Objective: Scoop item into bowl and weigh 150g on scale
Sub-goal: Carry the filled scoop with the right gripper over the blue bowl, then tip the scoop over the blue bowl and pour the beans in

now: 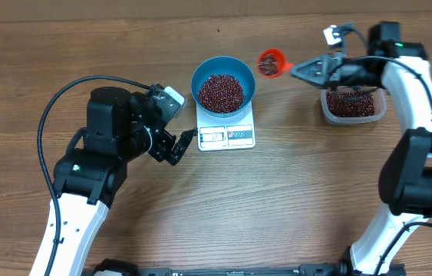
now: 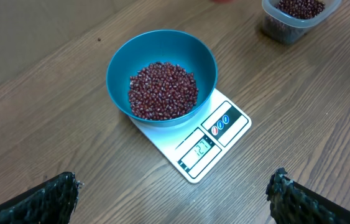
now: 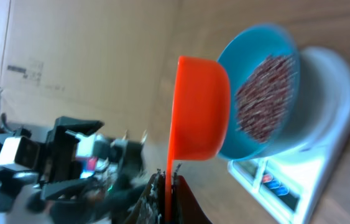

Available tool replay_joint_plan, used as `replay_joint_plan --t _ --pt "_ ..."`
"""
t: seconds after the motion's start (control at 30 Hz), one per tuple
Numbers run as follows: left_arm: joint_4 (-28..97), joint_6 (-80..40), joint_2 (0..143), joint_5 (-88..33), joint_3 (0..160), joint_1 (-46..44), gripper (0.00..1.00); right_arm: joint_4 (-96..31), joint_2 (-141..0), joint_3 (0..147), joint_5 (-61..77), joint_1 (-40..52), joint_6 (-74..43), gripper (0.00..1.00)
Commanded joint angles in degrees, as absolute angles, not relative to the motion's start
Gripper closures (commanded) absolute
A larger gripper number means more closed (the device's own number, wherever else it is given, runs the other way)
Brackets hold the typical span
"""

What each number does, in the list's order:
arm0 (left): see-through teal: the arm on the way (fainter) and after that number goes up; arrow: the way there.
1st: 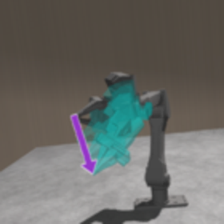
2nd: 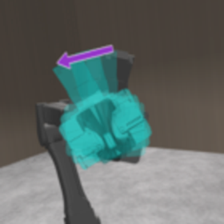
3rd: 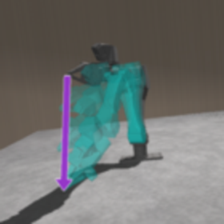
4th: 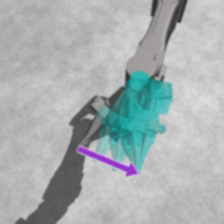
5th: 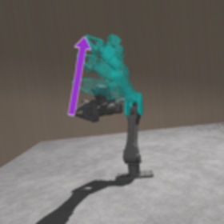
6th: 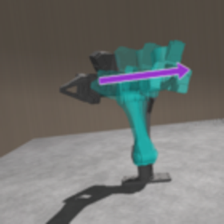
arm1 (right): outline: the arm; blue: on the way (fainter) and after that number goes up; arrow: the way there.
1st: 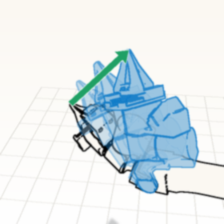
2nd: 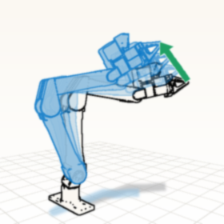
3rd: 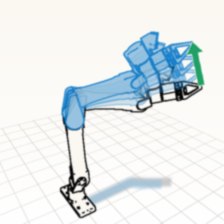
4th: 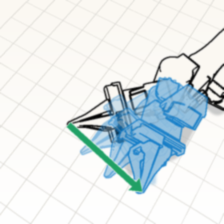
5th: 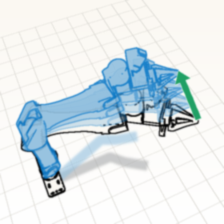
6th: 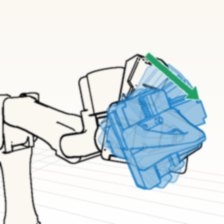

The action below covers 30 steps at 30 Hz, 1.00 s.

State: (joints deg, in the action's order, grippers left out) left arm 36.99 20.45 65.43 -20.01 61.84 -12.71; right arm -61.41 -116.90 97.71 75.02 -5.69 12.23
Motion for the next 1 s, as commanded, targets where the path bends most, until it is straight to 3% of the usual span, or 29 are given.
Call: replay_joint_plan --t 0.0,0.23,0.47,0.77,0.97 --pt "36.9 19.7 65.6 -20.8 61.8 -12.4 0.00 -54.6 -117.6 97.8 73.0 -1.4 -1.6 0.96" --pt "36.9 19.7 65.6 -20.8 61.8 -12.4 0.01 -46.0 -117.6 98.7 63.7 5.5 -10.7 0.96" --pt "36.9 19.7 65.6 -20.8 61.8 -12.4 0.00 -47.3 -117.6 103.5 55.6 9.0 -10.7 0.96" --pt "36.9 19.7 65.6 -20.8 61.8 -12.4 0.01 -56.6 -117.6 113.8 31.4 14.2 -8.3 0.96" --pt "36.9 19.7 65.6 -20.8 61.8 -12.4 0.00 -59.5 -117.6 116.9 22.5 17.2 -6.1 0.96"
